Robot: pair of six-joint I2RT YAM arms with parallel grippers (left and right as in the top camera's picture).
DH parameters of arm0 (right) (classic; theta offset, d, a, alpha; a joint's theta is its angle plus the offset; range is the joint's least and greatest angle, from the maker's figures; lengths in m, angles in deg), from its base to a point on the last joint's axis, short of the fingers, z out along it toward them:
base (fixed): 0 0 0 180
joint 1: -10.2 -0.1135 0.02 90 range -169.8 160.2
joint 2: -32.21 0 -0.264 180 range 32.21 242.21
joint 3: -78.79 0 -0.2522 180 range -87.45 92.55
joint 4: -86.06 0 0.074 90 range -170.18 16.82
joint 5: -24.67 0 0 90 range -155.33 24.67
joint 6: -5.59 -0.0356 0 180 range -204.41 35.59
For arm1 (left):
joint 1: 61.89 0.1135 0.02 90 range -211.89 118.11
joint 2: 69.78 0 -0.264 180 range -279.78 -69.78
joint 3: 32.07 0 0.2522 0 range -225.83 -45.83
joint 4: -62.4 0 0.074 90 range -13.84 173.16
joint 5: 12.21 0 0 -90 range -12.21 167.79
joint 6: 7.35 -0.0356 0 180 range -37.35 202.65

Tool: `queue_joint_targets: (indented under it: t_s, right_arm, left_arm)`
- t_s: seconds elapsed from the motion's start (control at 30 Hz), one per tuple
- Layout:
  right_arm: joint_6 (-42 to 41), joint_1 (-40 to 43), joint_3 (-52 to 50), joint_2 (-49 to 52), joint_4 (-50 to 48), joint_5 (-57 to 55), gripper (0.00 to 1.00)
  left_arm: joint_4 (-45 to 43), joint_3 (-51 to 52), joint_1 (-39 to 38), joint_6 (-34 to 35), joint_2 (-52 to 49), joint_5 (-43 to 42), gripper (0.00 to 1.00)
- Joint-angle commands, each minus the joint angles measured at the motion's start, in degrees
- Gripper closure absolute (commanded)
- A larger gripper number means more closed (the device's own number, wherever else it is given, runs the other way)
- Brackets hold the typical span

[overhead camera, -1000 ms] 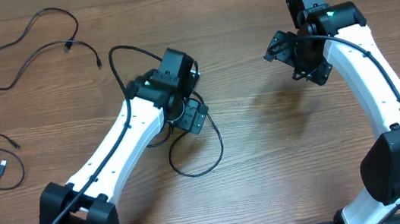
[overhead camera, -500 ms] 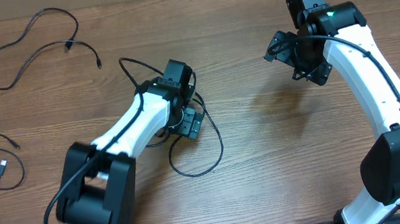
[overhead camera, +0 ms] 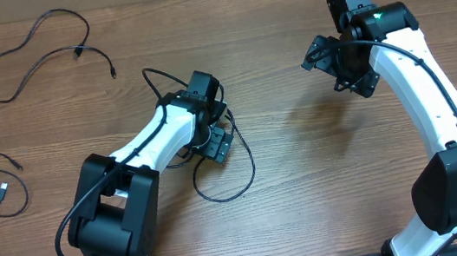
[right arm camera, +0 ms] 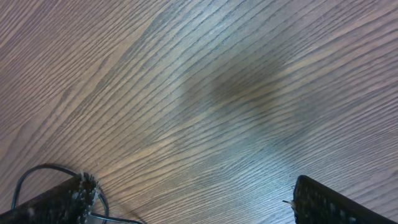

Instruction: Untangle cables

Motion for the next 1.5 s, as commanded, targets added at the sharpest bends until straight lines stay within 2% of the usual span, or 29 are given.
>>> queue_joint_targets:
  t_s: [0.0, 0.1, 0.37, 0.47, 0.53, 0.57, 0.63, 0.7, 0.8, 0.9, 0.97, 1.0, 1.2, 1.47]
  right_arm:
    - [0.3, 0.2, -0.1, 0.0, -0.1, 0.1, 0.0]
    - [0.3, 0.2, -0.1, 0.0, -0.1, 0.1, 0.0]
    - [0.3, 0.2, -0.1, 0.0, -0.1, 0.1, 0.0]
    - [0.3, 0.2, -0.1, 0.0, -0.1, 0.1, 0.0]
    - [0.3, 0.2, -0.1, 0.0, -0.1, 0.1, 0.0]
    - [0.3, 0.2, -0.1, 0.0, -0.1, 0.1, 0.0]
    - [0.3, 0.2, -0.1, 0.0, -0.1, 0.1, 0.0]
    - [0.3, 0.2, -0.1, 0.0, -0.1, 0.1, 0.0]
    - [0.3, 0.2, -0.1, 0.0, -0.1, 0.1, 0.0]
    - [0.3, 0.2, -0.1, 0.0, -0.1, 0.1, 0.0]
    - [0.3, 0.2, -0.1, 0.0, -0.1, 0.1, 0.0]
    - [0.3, 0.2, -0.1, 0.0, -0.1, 0.1, 0.0]
    - [0.3, 0.2, -0.1, 0.0, -0.1, 0.1, 0.0]
    - [0.3, 0.2, -0.1, 0.0, -0.1, 0.1, 0.0]
  left_arm:
    - [-0.5, 0.6, -0.1, -1.1, -0.2, 0.2, 0.24]
    - [-0.6, 0.6, -0.1, -1.1, -0.3, 0.2, 0.27]
    - [-0.9, 0.6, -0.1, -1.1, -4.1, 0.4, 0.22]
    - [-0.9, 0.6, -0.1, -1.1, -5.4, 0.3, 0.25]
    - [-0.8, 0.6, -0.1, -1.1, -5.4, 0.3, 0.34]
    - [-0.7, 0.6, -0.1, -1.1, -5.4, 0.1, 0.46]
    - [-0.4, 0.6, -0.1, -1.1, -5.4, 0.1, 0.59]
    - [-0.4, 0.6, -0.1, -0.1, -5.4, 0.1, 0.65]
    - [-0.4, 0.6, -0.1, 3.5, -5.4, -0.3, 0.65]
    - [-0.5, 0.6, -0.1, 4.8, -5.4, -0.3, 0.71]
    - [-0.5, 0.6, -0.1, 4.9, -5.4, -0.3, 0.84]
    - [-0.3, 0.6, -0.1, 4.9, -5.4, -0.3, 0.96]
    - [2.6, 0.0, 0.0, 5.1, -5.2, 0.7, 0.96]
    - [5.5, -3.0, 1.7, 21.4, -0.7, 7.1, 0.96]
